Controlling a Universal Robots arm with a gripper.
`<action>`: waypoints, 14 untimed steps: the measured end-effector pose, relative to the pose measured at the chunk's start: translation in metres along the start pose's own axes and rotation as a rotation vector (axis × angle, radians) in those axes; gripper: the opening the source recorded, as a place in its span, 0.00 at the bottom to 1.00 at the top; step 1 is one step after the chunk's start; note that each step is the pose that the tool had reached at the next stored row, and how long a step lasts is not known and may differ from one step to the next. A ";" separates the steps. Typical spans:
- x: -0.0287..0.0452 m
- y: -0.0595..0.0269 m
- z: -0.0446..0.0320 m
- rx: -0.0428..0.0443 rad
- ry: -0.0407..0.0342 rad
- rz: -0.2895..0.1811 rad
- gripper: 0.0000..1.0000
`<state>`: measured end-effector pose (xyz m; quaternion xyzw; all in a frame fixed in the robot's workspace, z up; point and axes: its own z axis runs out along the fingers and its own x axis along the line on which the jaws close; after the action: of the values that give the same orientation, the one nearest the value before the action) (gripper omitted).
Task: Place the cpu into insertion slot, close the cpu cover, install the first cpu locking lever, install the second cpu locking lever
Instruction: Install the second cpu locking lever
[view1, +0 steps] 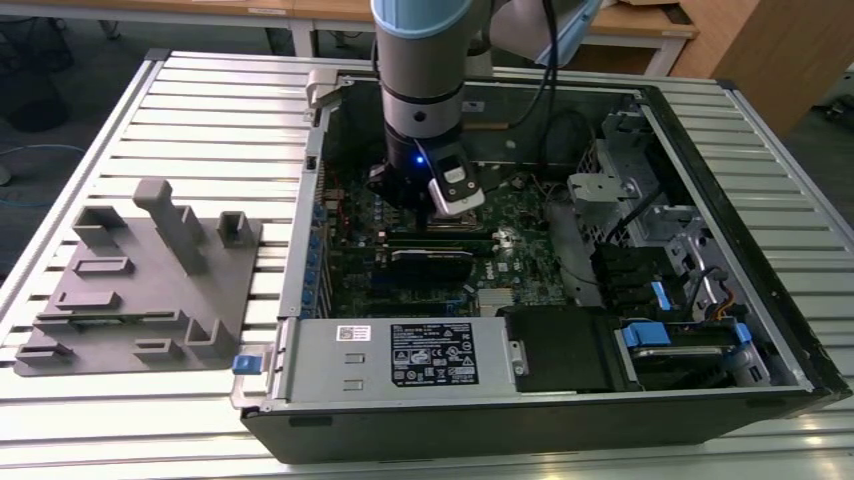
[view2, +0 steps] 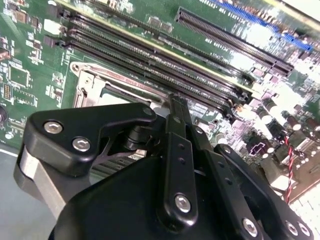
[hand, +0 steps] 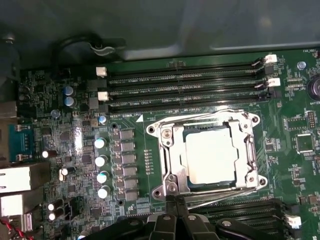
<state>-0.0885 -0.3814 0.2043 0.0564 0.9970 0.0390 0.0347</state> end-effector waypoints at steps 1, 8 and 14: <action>0.0003 -0.0004 0.0004 -0.0050 0.0006 0.000 0.10; 0.0004 -0.0046 0.0020 -0.0108 0.0013 0.001 0.10; 0.0003 -0.0076 0.0022 -0.0108 0.0012 0.001 0.10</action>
<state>-0.0894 -0.3888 0.2014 0.0566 0.9968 0.0445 0.0344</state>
